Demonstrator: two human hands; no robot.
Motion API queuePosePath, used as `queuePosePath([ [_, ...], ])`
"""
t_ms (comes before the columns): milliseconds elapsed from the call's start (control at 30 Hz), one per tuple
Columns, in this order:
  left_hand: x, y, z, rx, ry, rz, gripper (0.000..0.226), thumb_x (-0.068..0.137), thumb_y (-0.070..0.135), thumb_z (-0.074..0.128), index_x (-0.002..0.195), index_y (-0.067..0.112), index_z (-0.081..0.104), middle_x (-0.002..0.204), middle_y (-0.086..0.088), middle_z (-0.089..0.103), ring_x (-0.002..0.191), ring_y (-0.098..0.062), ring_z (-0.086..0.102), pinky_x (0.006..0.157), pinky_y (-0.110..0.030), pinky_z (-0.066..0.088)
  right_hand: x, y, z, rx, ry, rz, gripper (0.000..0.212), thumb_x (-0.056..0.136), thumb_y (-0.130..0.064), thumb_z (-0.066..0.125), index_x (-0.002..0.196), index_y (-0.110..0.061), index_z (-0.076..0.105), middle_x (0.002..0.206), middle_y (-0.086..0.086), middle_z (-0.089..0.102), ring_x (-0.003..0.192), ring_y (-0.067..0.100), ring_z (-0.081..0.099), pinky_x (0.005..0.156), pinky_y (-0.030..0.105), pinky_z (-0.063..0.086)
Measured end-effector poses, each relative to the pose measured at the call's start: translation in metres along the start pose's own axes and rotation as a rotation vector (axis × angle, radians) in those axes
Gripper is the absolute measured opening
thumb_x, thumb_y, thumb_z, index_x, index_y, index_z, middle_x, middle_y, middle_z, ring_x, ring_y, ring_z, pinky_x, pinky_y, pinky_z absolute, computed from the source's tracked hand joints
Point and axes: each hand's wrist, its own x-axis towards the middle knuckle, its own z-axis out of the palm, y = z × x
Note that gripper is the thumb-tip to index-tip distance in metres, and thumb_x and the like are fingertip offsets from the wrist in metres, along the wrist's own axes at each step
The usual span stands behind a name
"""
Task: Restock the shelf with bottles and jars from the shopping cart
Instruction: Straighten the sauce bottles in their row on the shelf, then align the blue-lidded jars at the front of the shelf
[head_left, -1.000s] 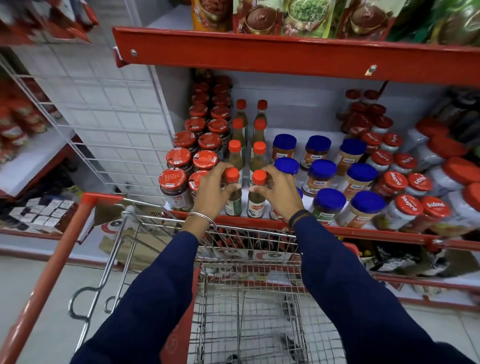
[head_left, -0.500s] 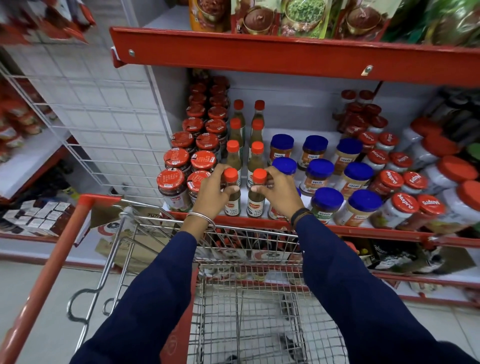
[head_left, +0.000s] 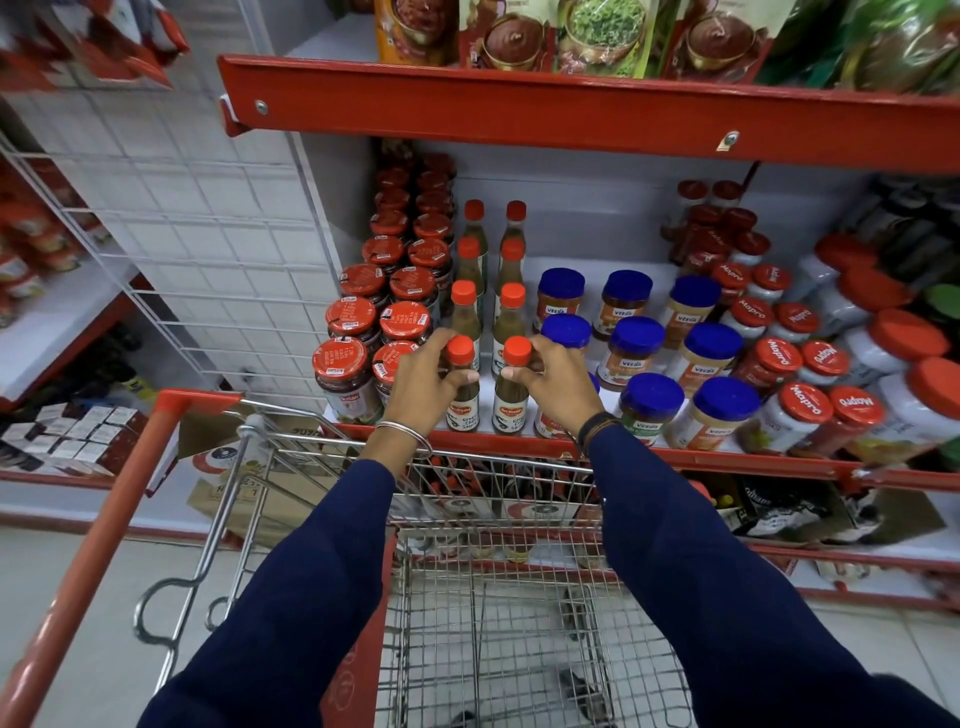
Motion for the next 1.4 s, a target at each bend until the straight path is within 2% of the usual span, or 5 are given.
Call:
queuePosePath([
  [533,-0.024,-0.003,0.012,-0.150,0.012,-0.066,0.059,0.081,0.024,0.069,0.130,0.016,0.038,0.127,-0.009,0.057,0.117,-0.021,0.055,0.101,-0.039,0.046,-0.021,0.002,-0.004,0.107,0.022,-0.019,0.044,0.080,-0.024,0.070,0.120,-0.011,0.056,0.118,0.008,0.065,0.106,0.015,0.058,0.095,0.033,0.049],
  [733,-0.081,0.030,0.048,-0.187,0.287,0.065,0.041,0.090,0.015,0.055,0.128,0.017,0.041,0.137,-0.001,0.042,0.131,-0.012,0.037,0.112,-0.033,0.032,-0.090,0.034,-0.015,0.313,0.337,0.002,0.028,0.086,-0.031,0.062,0.113,-0.023,0.058,0.112,-0.008,0.060,0.103,0.000,0.057,0.088,0.014,0.047],
  [867,-0.106,0.057,0.096,-0.273,-0.002,0.051,0.043,0.091,0.028,0.053,0.131,0.020,0.041,0.141,0.008,0.037,0.131,0.007,0.029,0.108,-0.009,0.024,-0.127,0.083,-0.023,0.412,0.515,0.139,0.036,0.083,-0.047,0.052,0.112,-0.027,0.054,0.117,-0.005,0.059,0.108,0.004,0.056,0.094,0.033,0.048],
  [1033,-0.100,0.091,0.148,-0.447,-0.378,-0.158,0.053,0.096,0.040,0.033,0.145,0.025,0.019,0.154,0.008,0.016,0.139,0.000,0.012,0.118,-0.034,0.016,-0.120,0.122,-0.048,0.463,0.407,0.286,0.062,0.087,-0.053,0.034,0.139,-0.021,0.035,0.150,0.002,0.037,0.133,0.010,0.037,0.114,0.041,0.031],
  [1400,-0.062,0.099,0.183,-0.795,-0.410,-0.448,0.125,0.044,0.098,0.020,0.144,0.023,0.017,0.149,0.012,0.025,0.135,-0.001,0.023,0.111,-0.024,0.018,-0.094,0.147,-0.073,0.574,0.104,0.274,0.090,0.067,-0.089,0.025,0.140,-0.038,0.032,0.146,-0.016,0.034,0.139,0.009,0.031,0.118,0.040,0.022],
])
